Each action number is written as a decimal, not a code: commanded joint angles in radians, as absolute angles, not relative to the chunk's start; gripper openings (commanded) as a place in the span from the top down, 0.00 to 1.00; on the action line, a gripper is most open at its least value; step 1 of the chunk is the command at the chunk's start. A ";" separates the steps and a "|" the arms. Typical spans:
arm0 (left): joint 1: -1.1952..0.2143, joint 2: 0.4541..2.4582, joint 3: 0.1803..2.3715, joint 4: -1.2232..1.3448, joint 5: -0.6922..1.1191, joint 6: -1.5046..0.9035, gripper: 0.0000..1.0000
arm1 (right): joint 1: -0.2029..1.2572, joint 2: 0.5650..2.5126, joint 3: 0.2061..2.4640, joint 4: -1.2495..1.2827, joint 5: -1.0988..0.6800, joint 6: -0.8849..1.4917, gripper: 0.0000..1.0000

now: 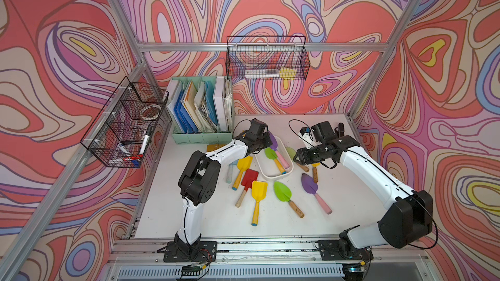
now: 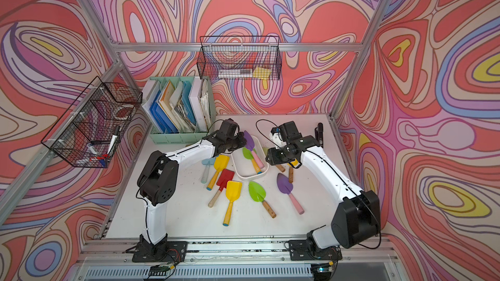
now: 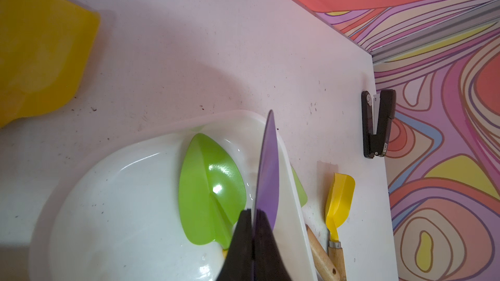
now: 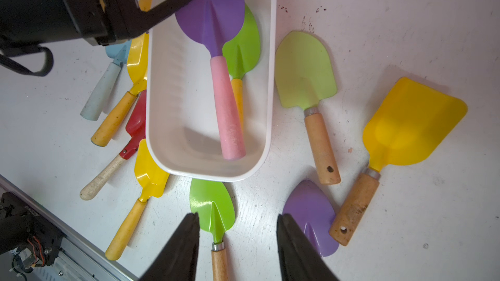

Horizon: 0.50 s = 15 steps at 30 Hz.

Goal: Put the shovel into the storage box
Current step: Place the shovel in the storage box.

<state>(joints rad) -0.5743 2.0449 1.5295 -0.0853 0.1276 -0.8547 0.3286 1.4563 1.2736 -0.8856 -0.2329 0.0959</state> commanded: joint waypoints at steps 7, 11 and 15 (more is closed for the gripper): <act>-0.574 2.102 1.506 -0.014 0.139 -0.870 1.00 | 0.333 1.458 1.261 -0.869 -0.234 0.101 0.53; -0.574 2.123 1.507 0.000 0.145 -0.877 1.00 | 0.333 1.461 1.258 -0.868 -0.233 0.100 0.53; -0.574 2.143 1.513 0.006 0.160 -0.882 1.00 | 0.333 1.467 1.258 -0.864 -0.235 0.101 0.53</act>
<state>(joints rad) -0.5743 2.1223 1.5158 -0.0338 0.1394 -0.8703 0.3286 1.4567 1.2694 -0.8822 -0.2333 0.0978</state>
